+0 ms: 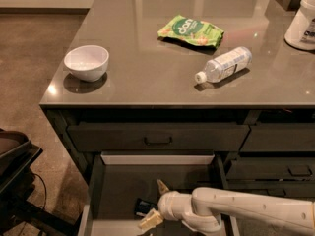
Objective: Pick rxbar blueberry from middle drawer and place on counter
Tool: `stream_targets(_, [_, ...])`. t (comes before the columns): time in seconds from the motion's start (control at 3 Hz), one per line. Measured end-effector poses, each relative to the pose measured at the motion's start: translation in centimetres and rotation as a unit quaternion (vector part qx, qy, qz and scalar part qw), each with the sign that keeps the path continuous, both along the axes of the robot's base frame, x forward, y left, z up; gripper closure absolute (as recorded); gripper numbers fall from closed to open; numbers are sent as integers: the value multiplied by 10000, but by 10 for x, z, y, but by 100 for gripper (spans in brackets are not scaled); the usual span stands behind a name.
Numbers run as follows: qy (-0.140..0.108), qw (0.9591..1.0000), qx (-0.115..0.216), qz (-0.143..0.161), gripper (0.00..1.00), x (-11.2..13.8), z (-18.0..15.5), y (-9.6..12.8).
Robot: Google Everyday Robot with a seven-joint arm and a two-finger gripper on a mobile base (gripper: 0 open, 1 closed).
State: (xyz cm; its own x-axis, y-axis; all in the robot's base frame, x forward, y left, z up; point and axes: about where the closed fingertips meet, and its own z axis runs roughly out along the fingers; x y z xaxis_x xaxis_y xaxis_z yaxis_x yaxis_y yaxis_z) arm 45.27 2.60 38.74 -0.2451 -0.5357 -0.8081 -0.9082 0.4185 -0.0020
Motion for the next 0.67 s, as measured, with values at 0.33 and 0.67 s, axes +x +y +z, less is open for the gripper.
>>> stream_targets(0.33, [18,10000,25,0,0,-1,-1,0])
stream_targets(0.67, [146,9998,81,108,0,-2,-6,2])
